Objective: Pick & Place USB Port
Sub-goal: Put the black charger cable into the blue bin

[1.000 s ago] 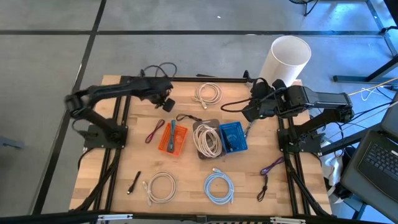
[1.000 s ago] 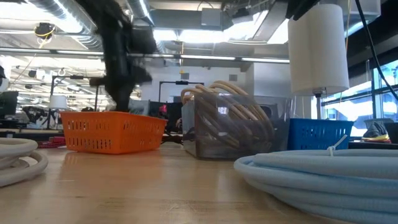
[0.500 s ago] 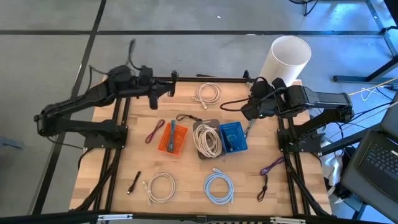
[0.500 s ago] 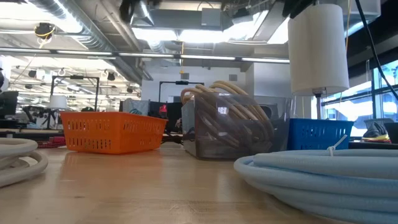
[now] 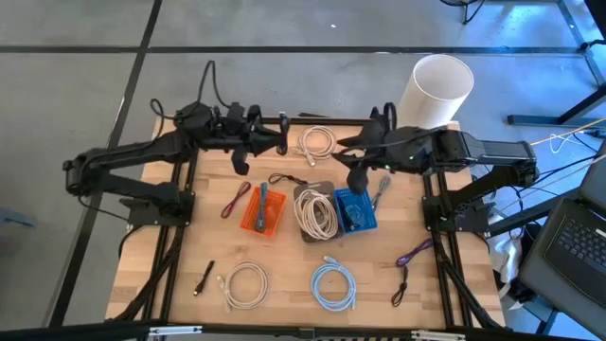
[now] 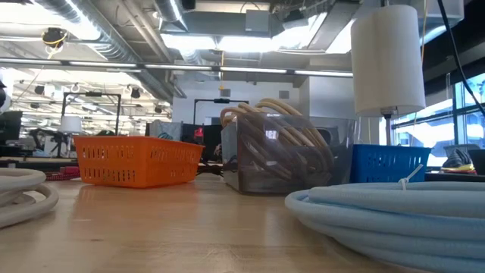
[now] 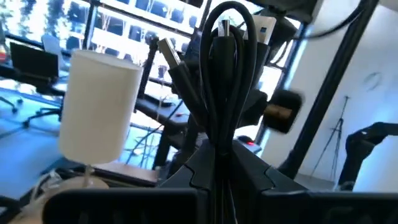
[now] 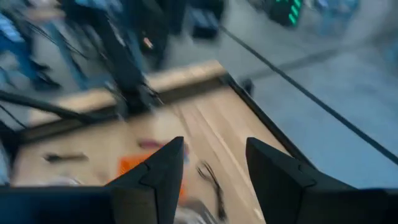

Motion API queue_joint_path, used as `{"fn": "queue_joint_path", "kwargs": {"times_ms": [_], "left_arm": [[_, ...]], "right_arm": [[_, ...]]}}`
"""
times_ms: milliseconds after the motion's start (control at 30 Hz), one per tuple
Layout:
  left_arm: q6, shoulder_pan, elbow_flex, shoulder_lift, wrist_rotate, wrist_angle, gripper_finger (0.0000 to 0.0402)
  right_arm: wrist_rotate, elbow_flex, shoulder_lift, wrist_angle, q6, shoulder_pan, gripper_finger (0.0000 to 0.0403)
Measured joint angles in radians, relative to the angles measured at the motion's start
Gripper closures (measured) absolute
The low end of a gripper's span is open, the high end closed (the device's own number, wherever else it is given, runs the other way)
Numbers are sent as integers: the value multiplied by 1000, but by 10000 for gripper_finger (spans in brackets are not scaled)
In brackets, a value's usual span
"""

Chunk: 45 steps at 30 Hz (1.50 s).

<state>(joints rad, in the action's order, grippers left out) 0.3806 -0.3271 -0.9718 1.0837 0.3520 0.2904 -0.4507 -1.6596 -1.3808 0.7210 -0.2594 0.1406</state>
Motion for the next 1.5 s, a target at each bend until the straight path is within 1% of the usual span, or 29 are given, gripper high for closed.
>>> {"fn": "queue_joint_path", "kwargs": {"times_ms": [67,233,333,533,833,900,967,1033,1100,1133,1333,1433,1500], "left_arm": [[21,3,0,27,28,30,380],[4,31,-37,98,40,72,382],[-26,44,-87,150,52,81,383],[-38,47,-205,279,147,81,383],[-54,53,-355,430,230,81,383],[-54,56,-378,449,250,81,383],[-54,57,-392,461,264,81,381],[-54,57,-396,465,264,81,373],[-54,57,-397,466,263,79,363],[-54,57,-397,466,262,79,358],[-13,57,-397,467,252,74,332],[-10,56,-397,464,251,51,314],[-21,44,-397,448,252,5,296]], "right_arm": [[22,0,0,-66,25,0,227],[59,0,0,-159,58,0,227],[59,0,0,-175,59,0,227],[59,0,0,-193,58,0,227],[58,-1,0,-197,59,0,229],[58,-1,0,-195,59,0,241],[58,-1,0,-194,59,0,265],[58,-1,0,-192,62,0,302],[59,-1,0,-187,63,0,349],[59,-1,0,-186,66,0,362],[58,-1,0,-183,89,0,362],[23,-1,6,-155,112,0,362],[-10,-1,24,-126,111,1,362]]}}
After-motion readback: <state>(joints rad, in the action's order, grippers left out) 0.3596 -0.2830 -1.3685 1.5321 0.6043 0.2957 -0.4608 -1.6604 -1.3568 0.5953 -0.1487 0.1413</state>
